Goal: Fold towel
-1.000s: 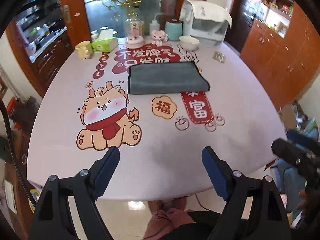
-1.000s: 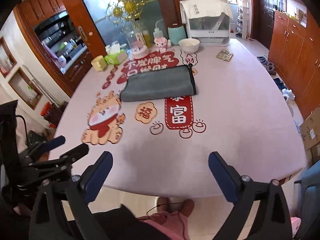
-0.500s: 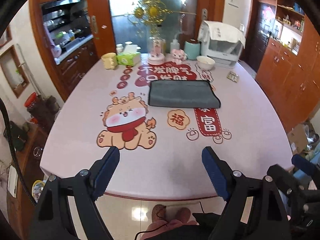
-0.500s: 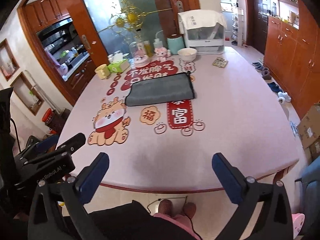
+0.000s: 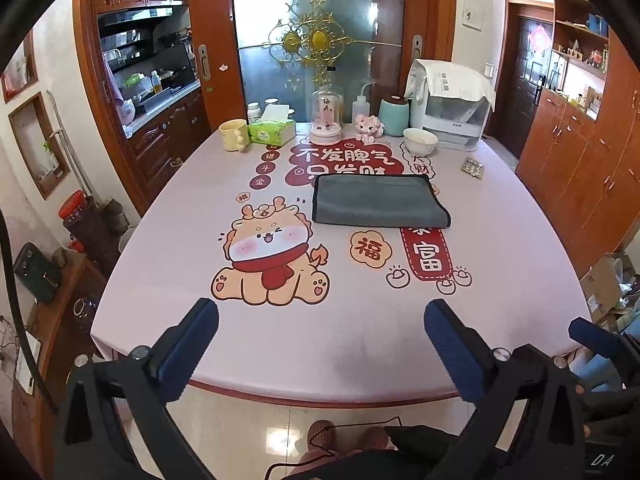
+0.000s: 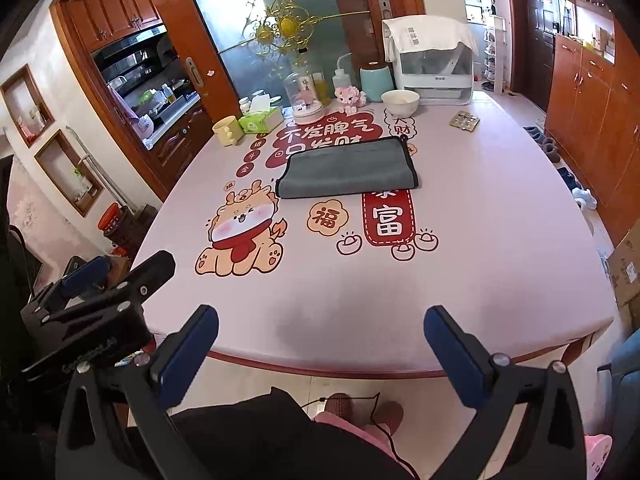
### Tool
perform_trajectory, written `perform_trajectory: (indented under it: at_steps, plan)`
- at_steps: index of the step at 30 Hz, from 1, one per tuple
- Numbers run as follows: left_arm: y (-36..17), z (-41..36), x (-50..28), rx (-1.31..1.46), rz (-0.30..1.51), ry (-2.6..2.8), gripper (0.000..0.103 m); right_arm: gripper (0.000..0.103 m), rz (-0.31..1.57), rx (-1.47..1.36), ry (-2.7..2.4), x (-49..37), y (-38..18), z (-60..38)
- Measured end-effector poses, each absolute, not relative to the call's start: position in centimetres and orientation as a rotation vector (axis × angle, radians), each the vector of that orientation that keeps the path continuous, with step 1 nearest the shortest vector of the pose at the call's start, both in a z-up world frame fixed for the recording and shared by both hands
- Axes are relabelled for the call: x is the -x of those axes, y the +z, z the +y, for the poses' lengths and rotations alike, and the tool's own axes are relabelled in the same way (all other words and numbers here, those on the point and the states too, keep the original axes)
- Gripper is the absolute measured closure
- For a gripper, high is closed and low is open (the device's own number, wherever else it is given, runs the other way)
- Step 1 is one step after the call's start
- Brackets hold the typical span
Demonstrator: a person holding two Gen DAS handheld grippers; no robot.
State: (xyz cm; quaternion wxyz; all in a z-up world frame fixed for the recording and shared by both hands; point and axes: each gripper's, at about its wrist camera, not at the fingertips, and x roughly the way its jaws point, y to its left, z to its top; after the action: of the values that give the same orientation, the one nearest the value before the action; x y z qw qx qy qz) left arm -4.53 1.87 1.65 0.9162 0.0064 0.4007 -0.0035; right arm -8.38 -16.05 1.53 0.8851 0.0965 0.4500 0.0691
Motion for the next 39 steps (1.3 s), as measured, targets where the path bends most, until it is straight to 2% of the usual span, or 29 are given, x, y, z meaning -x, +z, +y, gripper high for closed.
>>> perform_trajectory:
  at_steps: [39]
  plan:
    - [1.20,1.85,3.81,-0.036,0.828,-0.020,0.001,0.000,0.948,-0.199,0.114,7.78,1.19,-16.24]
